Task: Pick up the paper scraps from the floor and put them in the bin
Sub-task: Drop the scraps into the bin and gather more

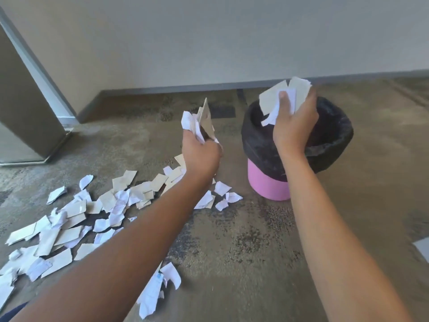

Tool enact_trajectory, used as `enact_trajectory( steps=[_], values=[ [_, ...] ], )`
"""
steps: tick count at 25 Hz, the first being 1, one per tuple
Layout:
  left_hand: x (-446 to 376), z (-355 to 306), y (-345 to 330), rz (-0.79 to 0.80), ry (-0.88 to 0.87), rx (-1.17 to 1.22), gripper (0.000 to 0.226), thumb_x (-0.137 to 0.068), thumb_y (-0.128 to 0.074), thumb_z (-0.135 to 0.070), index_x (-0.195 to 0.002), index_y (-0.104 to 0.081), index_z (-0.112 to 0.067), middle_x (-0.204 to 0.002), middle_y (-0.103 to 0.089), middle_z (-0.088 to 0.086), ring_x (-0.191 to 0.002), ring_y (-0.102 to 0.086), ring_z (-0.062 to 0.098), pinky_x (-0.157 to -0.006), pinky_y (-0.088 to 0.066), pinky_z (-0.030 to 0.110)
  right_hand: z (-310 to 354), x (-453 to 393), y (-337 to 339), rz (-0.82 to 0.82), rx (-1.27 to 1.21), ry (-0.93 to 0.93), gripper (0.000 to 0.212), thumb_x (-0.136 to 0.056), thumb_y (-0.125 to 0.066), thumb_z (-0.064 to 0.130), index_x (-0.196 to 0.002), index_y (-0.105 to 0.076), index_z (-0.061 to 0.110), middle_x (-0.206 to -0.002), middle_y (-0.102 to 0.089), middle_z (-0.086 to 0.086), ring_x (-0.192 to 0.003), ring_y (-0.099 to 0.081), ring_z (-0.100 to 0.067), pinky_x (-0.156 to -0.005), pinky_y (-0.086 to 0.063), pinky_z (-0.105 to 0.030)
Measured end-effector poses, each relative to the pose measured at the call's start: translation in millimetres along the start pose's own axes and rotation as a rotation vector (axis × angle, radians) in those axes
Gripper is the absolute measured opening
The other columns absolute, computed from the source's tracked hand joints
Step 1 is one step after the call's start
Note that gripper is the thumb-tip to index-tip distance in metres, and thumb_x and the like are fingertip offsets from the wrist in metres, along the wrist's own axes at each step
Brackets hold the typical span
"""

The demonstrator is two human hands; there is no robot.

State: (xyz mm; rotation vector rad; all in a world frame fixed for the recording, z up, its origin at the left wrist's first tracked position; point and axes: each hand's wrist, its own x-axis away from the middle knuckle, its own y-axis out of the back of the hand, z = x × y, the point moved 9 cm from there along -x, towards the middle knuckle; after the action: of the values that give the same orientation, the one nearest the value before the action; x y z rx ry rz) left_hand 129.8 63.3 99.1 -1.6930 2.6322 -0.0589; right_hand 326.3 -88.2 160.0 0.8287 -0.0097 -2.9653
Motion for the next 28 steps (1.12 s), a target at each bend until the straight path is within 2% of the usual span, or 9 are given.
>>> enact_trajectory(
  steps=[4,7,10,13,17,20,22,25,28],
  values=[
    [-12,-44,-95,0.184,-0.016,0.089,0.088,-0.081,-0.048,0.009,-0.154,-0.017,-0.028,-0.138,-0.052,0.002,-0.109,-0.063,0.03,-0.068,-0.061,0.036,-43,-35,37,-0.071,0.273,-0.207,0.029,-0.098,-0.054,0.015,-0.125,-0.045,0.009,-0.131,-0.058,-0.007,-0.12,-0.056,-0.025,-0.081,-0.036,-0.016],
    [-19,-43,-152,0.282,0.003,-0.021,0.096,-0.078,-0.054,0.009,-0.155,-0.014,-0.033,-0.146,-0.047,0.001,-0.115,-0.06,0.03,-0.074,-0.059,0.036,-70,-42,41,0.073,0.422,-0.368,0.042,-0.093,-0.062,0.015,-0.13,-0.041,0.009,-0.134,-0.054,-0.011,-0.121,-0.054,-0.03,-0.091,-0.043,-0.031],
    [-21,-26,-195,0.396,0.037,-0.21,0.088,-0.079,-0.06,0.007,-0.153,-0.026,-0.025,-0.14,-0.051,0.003,-0.108,-0.059,0.025,-0.078,-0.056,0.033,-87,-39,34,0.229,0.399,-0.507,0.068,-0.084,-0.074,0.016,-0.139,-0.035,0.012,-0.139,-0.048,-0.012,-0.123,-0.053,-0.029,-0.082,-0.045,-0.028],
    [-37,-14,-206,0.387,0.062,-0.506,0.042,-0.081,-0.068,-0.004,-0.121,-0.056,0.0,-0.114,-0.064,0.013,-0.089,-0.062,0.022,-0.069,-0.056,0.03,-85,-42,31,0.283,0.406,-0.542,0.068,-0.087,-0.068,0.011,-0.144,-0.032,0.013,-0.143,-0.045,-0.013,-0.126,-0.05,-0.03,-0.086,-0.046,-0.026],
    [-46,-7,-208,0.409,0.04,-0.712,0.017,-0.081,-0.074,-0.009,-0.077,-0.061,0.001,-0.077,-0.065,0.008,-0.062,-0.062,0.016,-0.056,-0.054,0.025,-80,-46,40,0.27,0.444,-0.546,0.058,-0.088,-0.054,-0.002,-0.143,-0.038,0.012,-0.142,-0.046,-0.012,-0.124,-0.05,-0.028,-0.072,-0.038,-0.023],
    [-48,-19,-195,0.363,-0.065,-0.629,0.009,-0.079,-0.071,-0.006,-0.086,-0.071,-0.001,-0.082,-0.068,0.005,-0.072,-0.067,0.018,-0.053,-0.051,0.024,-74,-45,41,0.203,0.404,-0.525,0.049,-0.088,-0.053,0.002,-0.136,-0.046,0.012,-0.137,-0.051,-0.01,-0.119,-0.054,-0.027,-0.072,-0.039,-0.026],
    [-47,-28,-173,0.301,-0.174,-0.544,0.026,-0.079,-0.064,-0.005,-0.103,-0.074,-0.009,-0.095,-0.069,0.003,-0.083,-0.066,0.018,-0.065,-0.053,0.024,-62,-41,33,0.166,0.377,-0.448,0.043,-0.088,-0.054,0.003,-0.13,-0.051,0.013,-0.132,-0.054,-0.007,-0.115,-0.056,-0.023,-0.078,-0.044,-0.026],
    [-44,-21,-124,0.214,-0.33,-0.565,0.029,-0.08,-0.06,-0.007,-0.108,-0.068,-0.011,-0.109,-0.064,0.007,-0.094,-0.06,0.018,-0.086,-0.052,0.029,-34,-25,5,0.174,0.318,-0.24,0.035,-0.089,-0.057,0.003,-0.121,-0.056,0.015,-0.122,-0.06,-0.001,-0.107,-0.057,-0.013,-0.084,-0.045,-0.018],
    [-51,46,-67,0.219,-0.211,-0.723,0.033,-0.083,-0.061,-0.01,-0.115,-0.062,-0.011,-0.119,-0.056,0.01,-0.105,-0.057,0.024,-0.091,-0.047,0.031,-10,6,-32,0.254,0.201,0.005,0.027,-0.086,-0.057,0.0,-0.109,-0.06,0.014,-0.107,-0.064,-0.001,-0.098,-0.059,-0.01,-0.086,-0.051,-0.021]
  ],
)
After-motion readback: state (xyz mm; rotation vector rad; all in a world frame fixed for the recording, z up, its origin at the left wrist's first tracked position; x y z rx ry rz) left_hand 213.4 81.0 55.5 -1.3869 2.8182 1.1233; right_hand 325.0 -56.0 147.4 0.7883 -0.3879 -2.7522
